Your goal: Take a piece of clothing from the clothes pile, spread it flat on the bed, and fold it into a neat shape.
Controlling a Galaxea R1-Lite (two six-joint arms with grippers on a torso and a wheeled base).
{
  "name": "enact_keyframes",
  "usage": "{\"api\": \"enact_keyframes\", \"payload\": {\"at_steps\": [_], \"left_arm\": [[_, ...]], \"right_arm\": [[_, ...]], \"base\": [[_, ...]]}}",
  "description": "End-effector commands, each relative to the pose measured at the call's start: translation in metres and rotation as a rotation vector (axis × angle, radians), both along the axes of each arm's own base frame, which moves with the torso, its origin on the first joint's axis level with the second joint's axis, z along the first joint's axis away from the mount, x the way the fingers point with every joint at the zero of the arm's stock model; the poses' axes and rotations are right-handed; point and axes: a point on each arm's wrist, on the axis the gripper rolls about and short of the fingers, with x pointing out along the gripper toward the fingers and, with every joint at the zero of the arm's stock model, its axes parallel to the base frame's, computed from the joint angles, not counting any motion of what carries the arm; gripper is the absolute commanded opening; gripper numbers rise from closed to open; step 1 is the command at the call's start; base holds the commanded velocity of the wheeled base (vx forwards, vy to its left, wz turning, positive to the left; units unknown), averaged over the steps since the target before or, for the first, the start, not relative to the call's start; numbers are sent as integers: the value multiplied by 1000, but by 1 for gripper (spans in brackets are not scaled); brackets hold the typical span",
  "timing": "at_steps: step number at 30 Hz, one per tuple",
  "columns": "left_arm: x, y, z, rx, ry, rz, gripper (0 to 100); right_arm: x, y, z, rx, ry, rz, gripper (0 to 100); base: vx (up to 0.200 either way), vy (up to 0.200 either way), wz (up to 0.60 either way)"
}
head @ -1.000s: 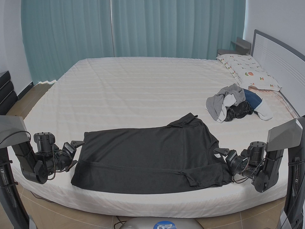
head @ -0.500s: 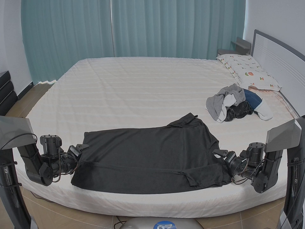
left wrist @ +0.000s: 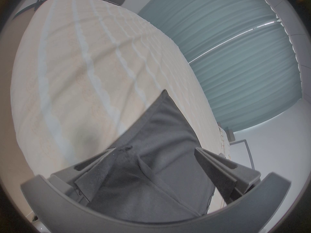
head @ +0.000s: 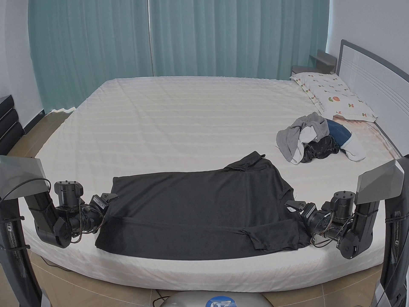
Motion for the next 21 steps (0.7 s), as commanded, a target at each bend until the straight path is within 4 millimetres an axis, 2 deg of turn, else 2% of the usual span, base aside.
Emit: {"api": "enact_keyframes", "payload": {"at_steps": [1, 12, 18, 21], "left_arm": [[-2, 13, 1, -3, -1, 39, 100], [-3, 15, -3, -8, 15, 34, 100], [-4, 16, -4, -7, 20, 36, 100], [-8, 15, -6, -7, 28, 34, 100]], "right_arm": [[2, -3, 5, 13, -22, -6, 100], [3, -9, 18, -31, -82, -2, 100], [1, 6, 8, -102, -86, 69, 100], [0, 12, 10, -140, -113, 104, 100]], "base": [[0, 0, 0], [0, 0, 0], [0, 0, 0], [0, 0, 0]]}}
